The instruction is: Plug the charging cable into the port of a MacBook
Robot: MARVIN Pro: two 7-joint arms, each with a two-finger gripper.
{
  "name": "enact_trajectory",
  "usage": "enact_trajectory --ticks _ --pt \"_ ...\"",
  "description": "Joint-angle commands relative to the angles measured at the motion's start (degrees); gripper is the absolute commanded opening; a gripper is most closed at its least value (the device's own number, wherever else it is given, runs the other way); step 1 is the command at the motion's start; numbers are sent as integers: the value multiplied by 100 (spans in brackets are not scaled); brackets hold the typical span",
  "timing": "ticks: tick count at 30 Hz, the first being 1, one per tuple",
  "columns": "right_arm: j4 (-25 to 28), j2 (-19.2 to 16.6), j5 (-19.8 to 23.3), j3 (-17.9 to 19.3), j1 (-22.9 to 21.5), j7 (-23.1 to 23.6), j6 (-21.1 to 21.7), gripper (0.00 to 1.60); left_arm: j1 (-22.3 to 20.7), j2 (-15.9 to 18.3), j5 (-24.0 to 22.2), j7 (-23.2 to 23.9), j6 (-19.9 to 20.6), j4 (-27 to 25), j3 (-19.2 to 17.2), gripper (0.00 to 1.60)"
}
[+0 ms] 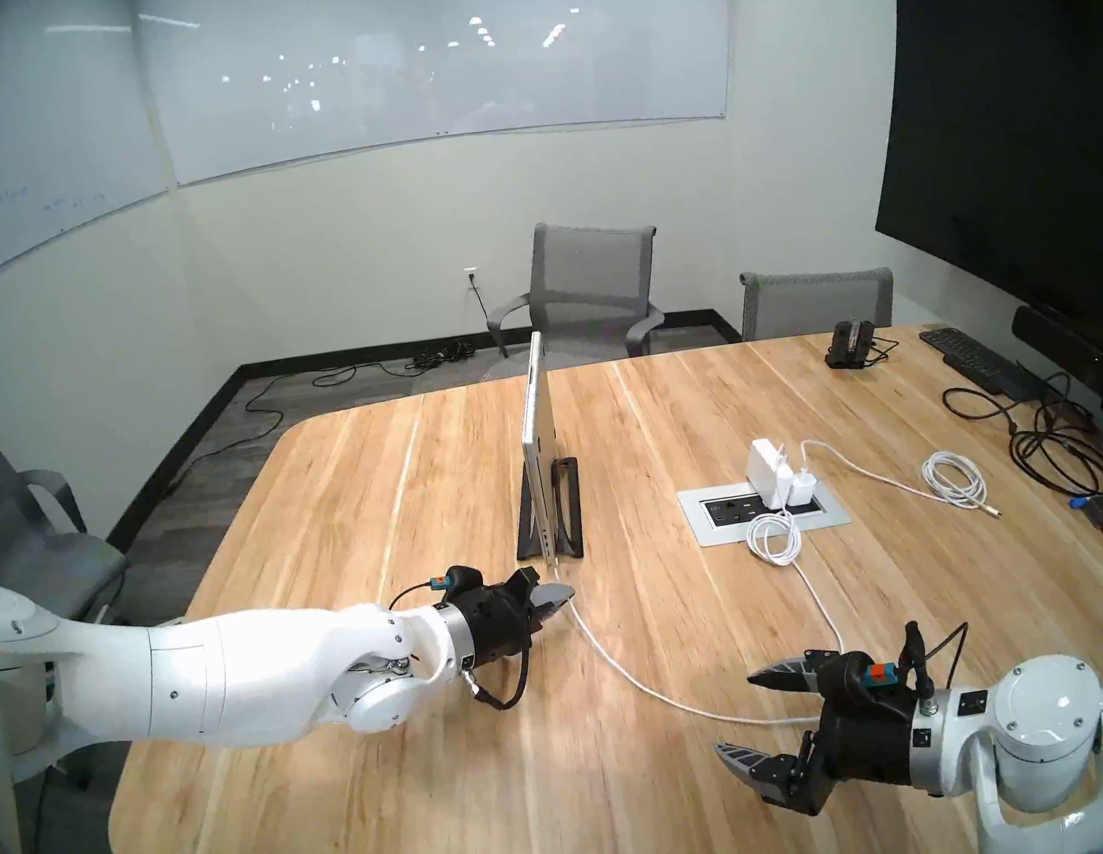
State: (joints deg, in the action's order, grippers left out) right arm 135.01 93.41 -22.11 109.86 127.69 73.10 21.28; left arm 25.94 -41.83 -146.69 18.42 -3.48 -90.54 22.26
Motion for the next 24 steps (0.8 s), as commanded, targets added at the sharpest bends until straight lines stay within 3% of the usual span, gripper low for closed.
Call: enact_trajectory --ticks 1,24 --pt "104 -2 11 9 -7 6 -3 160 -10 -83 -73 72 -23 -24 -94 0" --pt "104 13 -2 15 -12 22 -8 160 111 50 -495 311 -51 38 -131 0"
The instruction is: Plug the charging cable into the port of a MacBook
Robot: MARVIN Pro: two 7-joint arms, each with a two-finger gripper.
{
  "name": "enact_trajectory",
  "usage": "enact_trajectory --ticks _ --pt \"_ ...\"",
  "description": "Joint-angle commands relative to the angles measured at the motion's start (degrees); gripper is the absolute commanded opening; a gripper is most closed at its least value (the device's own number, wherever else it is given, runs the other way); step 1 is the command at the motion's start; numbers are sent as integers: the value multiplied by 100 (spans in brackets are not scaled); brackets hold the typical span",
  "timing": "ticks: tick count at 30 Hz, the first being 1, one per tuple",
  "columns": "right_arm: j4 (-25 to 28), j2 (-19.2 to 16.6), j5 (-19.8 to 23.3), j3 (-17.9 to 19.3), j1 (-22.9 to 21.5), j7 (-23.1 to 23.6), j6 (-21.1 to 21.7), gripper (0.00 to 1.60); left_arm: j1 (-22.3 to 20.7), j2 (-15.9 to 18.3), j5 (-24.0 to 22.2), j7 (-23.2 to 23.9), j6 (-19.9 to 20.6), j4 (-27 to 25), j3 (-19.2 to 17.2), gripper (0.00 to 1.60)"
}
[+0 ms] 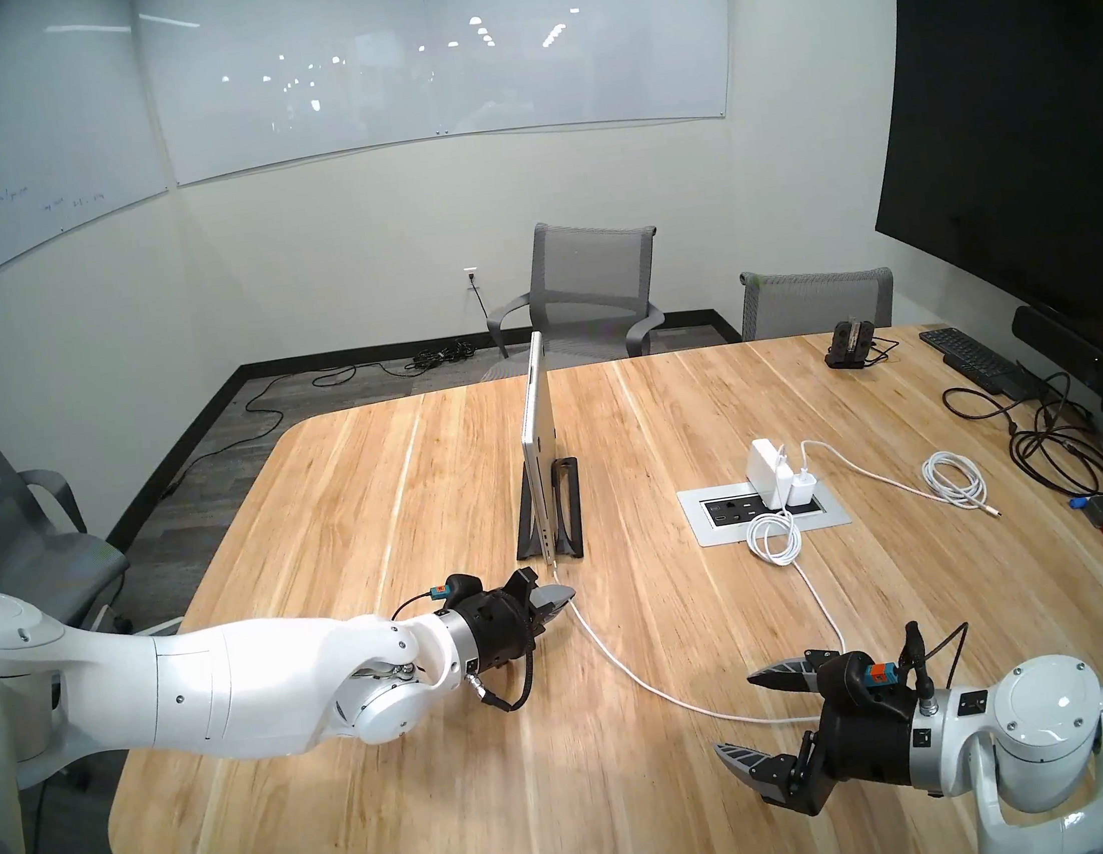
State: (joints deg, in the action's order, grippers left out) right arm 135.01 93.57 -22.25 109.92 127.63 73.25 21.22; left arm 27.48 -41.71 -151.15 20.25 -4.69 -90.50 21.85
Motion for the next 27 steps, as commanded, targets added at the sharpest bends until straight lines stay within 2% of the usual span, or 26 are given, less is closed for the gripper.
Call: enact_trajectory --ticks 1,27 --pt "104 -1 11 9 -7 7 -2 160 -40 35 -58 137 71 42 -90 0" --pt "104 16 -3 15 -13 23 -9 160 -56 -61 30 131 143 119 -28 0"
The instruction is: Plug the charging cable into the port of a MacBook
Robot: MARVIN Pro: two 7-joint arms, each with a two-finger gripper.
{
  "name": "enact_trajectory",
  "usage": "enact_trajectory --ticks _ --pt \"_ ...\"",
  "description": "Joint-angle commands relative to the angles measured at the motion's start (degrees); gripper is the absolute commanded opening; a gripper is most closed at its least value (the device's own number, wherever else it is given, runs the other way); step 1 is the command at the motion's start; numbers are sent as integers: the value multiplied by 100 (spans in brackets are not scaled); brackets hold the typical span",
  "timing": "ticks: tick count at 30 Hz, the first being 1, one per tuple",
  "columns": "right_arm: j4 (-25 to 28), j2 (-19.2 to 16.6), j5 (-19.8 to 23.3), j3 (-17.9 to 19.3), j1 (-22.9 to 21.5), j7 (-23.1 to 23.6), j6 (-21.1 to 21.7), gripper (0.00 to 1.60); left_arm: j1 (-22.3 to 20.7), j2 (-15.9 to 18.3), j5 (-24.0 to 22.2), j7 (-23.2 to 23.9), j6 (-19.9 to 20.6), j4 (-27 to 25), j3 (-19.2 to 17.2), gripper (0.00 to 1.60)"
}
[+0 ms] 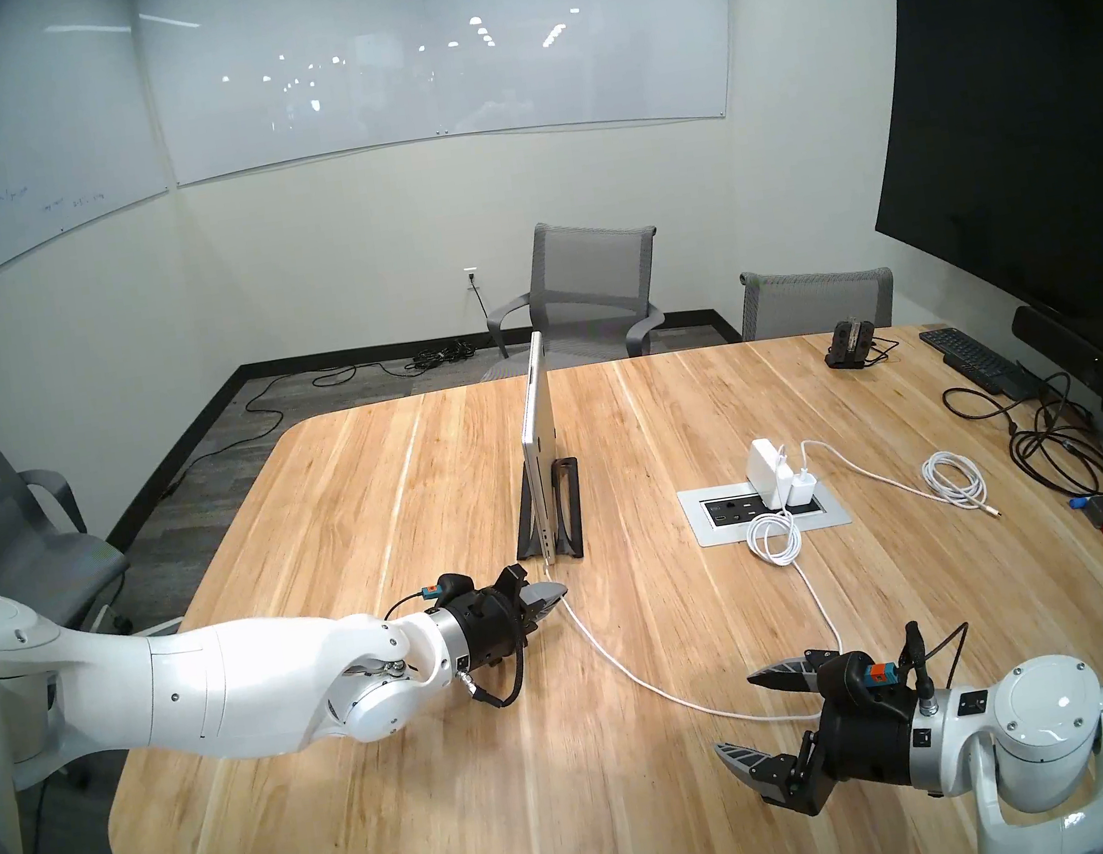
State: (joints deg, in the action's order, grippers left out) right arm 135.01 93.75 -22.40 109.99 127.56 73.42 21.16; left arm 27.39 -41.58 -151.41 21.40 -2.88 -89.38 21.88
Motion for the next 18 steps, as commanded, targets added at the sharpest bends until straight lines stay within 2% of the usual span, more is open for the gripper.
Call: enact_trajectory --ticks 1,18 --pt "104 -2 11 9 -6 7 -2 160 -42 -82 66 14 -38 19 -33 0" --pt "104 8 2 12 -10 17 -6 160 28 -192 107 15 -31 210 -43 0"
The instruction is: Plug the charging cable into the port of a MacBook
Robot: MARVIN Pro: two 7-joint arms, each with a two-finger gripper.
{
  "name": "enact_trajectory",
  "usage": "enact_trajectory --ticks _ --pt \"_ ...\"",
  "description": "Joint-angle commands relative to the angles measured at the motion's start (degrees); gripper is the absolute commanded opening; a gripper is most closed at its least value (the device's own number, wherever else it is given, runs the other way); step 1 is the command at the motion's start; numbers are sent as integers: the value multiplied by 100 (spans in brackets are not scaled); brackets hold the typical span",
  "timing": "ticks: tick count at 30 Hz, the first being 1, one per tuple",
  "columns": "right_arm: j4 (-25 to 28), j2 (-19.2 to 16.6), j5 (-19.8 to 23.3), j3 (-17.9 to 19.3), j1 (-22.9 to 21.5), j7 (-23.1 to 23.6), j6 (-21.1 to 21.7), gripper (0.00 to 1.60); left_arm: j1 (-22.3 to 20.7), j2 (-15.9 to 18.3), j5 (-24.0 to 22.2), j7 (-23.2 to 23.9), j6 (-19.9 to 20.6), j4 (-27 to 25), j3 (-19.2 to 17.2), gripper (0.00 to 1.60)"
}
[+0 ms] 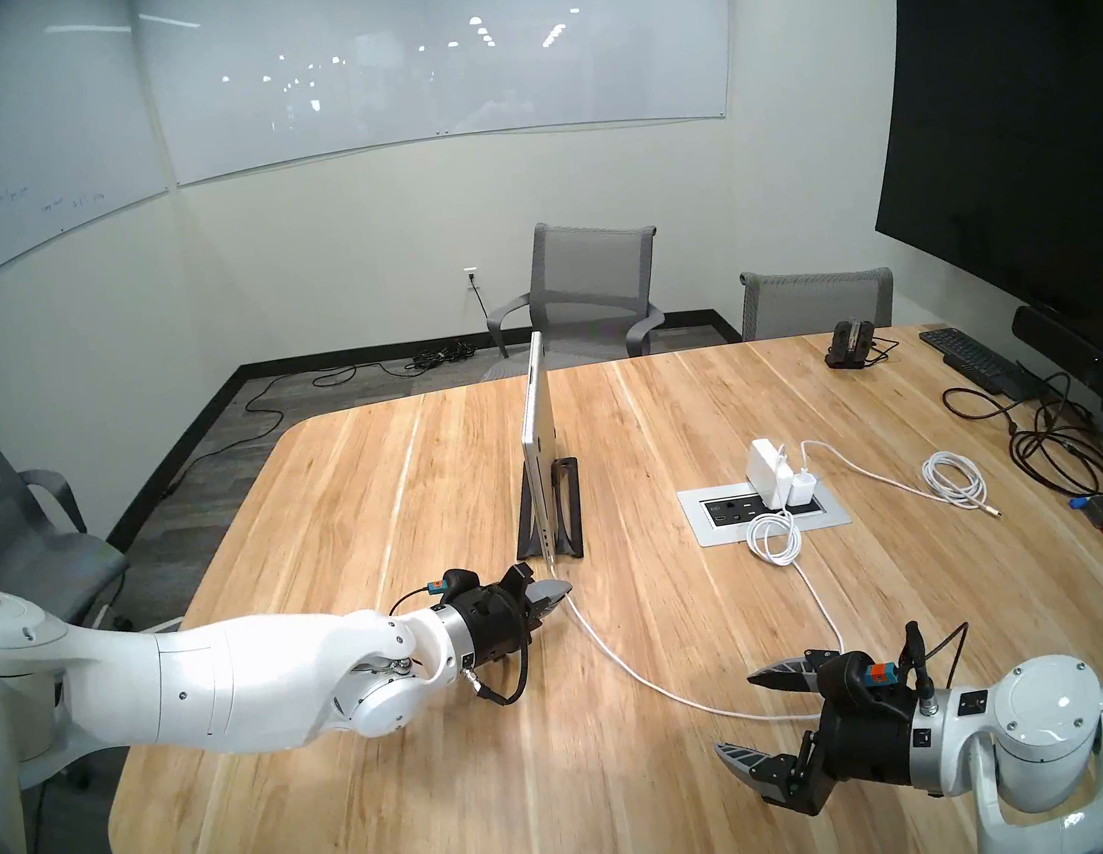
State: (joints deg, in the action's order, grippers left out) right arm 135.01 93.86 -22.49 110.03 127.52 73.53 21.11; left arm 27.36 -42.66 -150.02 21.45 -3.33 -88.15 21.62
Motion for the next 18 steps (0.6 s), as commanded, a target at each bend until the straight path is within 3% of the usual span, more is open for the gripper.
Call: enact_trajectory --ticks 1,18 --pt "104 -1 10 8 -6 7 -2 160 33 -90 -31 14 15 95 -16 0" --pt "103 8 2 12 -10 16 -6 160 82 -268 -123 -96 40 298 -29 0"
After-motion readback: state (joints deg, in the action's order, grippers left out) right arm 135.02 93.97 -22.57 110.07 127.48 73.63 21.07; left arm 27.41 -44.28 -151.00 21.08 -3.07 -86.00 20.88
